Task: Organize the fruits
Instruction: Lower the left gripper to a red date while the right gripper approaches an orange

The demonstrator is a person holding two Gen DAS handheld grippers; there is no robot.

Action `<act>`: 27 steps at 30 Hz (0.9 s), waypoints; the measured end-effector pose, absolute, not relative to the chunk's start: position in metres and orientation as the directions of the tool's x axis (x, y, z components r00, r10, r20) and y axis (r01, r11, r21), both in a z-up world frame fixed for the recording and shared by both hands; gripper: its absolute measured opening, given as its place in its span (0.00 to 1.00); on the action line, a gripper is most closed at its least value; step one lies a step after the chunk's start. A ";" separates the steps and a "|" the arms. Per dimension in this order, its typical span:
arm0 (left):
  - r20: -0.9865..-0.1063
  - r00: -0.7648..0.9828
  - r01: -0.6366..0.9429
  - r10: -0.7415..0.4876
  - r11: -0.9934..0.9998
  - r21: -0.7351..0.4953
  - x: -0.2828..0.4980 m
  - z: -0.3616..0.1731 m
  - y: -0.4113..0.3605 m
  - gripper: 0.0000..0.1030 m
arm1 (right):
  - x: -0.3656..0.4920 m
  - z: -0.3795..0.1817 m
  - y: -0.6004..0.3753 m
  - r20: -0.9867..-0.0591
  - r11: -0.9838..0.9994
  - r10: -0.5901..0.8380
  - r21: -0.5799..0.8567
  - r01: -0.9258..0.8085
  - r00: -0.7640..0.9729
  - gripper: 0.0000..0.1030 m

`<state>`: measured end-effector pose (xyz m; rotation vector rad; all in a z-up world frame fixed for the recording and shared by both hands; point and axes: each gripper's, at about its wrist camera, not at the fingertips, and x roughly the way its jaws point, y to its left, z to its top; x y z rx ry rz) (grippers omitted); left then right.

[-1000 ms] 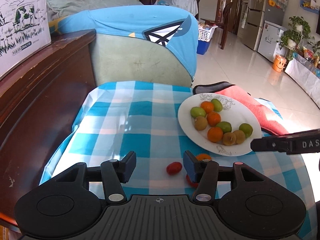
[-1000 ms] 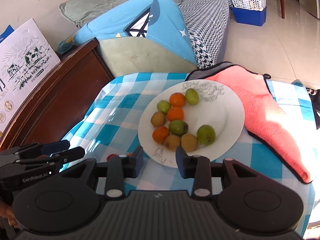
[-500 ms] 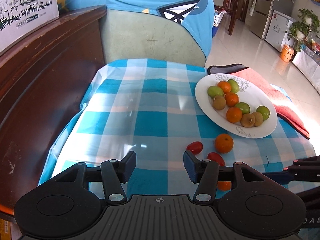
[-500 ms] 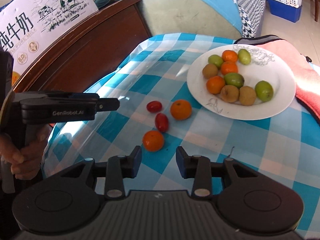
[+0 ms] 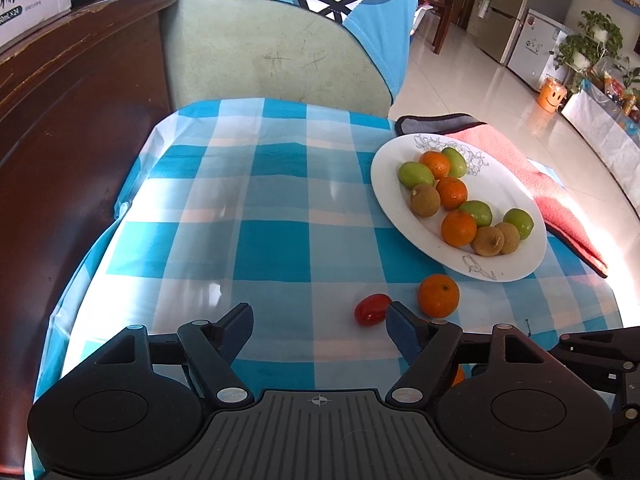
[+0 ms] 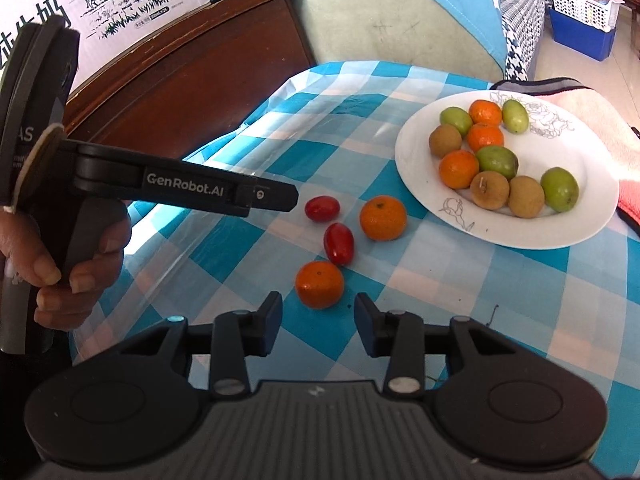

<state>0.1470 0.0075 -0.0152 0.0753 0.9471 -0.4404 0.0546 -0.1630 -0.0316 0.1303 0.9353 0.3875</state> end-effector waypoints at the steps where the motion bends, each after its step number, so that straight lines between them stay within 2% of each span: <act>1: -0.797 0.502 0.400 -0.335 0.907 -0.129 0.148 -0.015 0.007 0.73 | 0.055 -0.032 -0.162 -0.759 0.925 0.375 0.269 -0.269 0.532 0.40; 5: -0.792 0.524 0.410 -0.314 0.908 -0.089 0.149 -0.016 0.003 0.72 | 0.056 -0.036 -0.155 -0.763 0.929 0.358 0.232 -0.288 0.538 0.40; 10: -0.793 0.505 0.446 -0.341 0.890 -0.099 0.149 -0.018 -0.003 0.72 | 0.056 -0.038 -0.147 -0.767 0.932 0.336 0.188 -0.310 0.546 0.39; 13: -0.790 0.510 0.481 -0.339 0.874 -0.065 0.145 -0.020 -0.012 0.71 | 0.056 -0.039 -0.146 -0.769 0.935 0.326 0.174 -0.310 0.550 0.29; 16: -0.791 0.503 0.490 -0.348 0.869 -0.071 0.145 -0.022 -0.016 0.68 | 0.056 -0.039 -0.148 -0.771 0.934 0.332 0.190 -0.301 0.544 0.27; 21: -0.787 0.503 0.487 -0.358 0.869 -0.084 0.146 -0.022 -0.022 0.54 | 0.052 -0.037 -0.151 -0.778 0.936 0.330 0.198 -0.290 0.534 0.27; 25: -0.799 0.488 0.480 -0.351 0.872 -0.090 0.148 -0.025 -0.028 0.36 | 0.051 -0.037 -0.154 -0.778 0.938 0.332 0.211 -0.276 0.533 0.27; 27: -0.804 0.479 0.481 -0.353 0.872 -0.096 0.148 -0.026 -0.030 0.35 | 0.051 -0.037 -0.156 -0.778 0.938 0.333 0.217 -0.270 0.532 0.27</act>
